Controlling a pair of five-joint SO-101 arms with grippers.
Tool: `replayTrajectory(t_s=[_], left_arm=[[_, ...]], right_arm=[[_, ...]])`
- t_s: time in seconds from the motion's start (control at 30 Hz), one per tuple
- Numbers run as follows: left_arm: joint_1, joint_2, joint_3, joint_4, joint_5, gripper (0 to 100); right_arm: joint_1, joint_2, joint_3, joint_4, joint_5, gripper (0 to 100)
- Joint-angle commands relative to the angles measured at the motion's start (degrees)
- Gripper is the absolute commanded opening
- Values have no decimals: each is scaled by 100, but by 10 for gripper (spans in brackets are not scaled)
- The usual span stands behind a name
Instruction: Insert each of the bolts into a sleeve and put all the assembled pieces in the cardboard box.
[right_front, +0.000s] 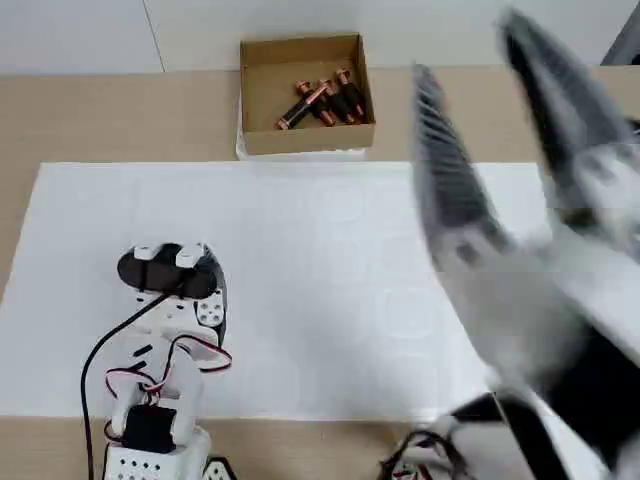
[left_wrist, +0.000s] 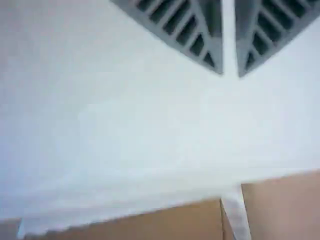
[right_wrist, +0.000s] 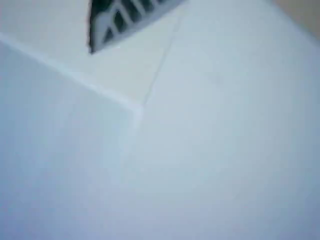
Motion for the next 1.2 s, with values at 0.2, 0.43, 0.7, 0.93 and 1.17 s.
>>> replayTrajectory(t_s=[0.2, 0.43, 0.7, 0.93, 1.17], left_arm=[[0, -53, -22, 316, 18, 6], [-9, -53, -22, 1073, 18, 6], [0, -53, -22, 1090, 18, 6], [0, -53, -22, 1090, 18, 6], [0, -53, -22, 1090, 18, 6]], right_arm=[[1314, -1174, 132, 127, -492, 191], [2308, -1147, 1670, 101, -501, 191], [2316, -1147, 4466, -101, -545, 191], [2308, -1156, 6875, -1077, -545, 191], [2255, -1209, 9451, -3116, -545, 191]])
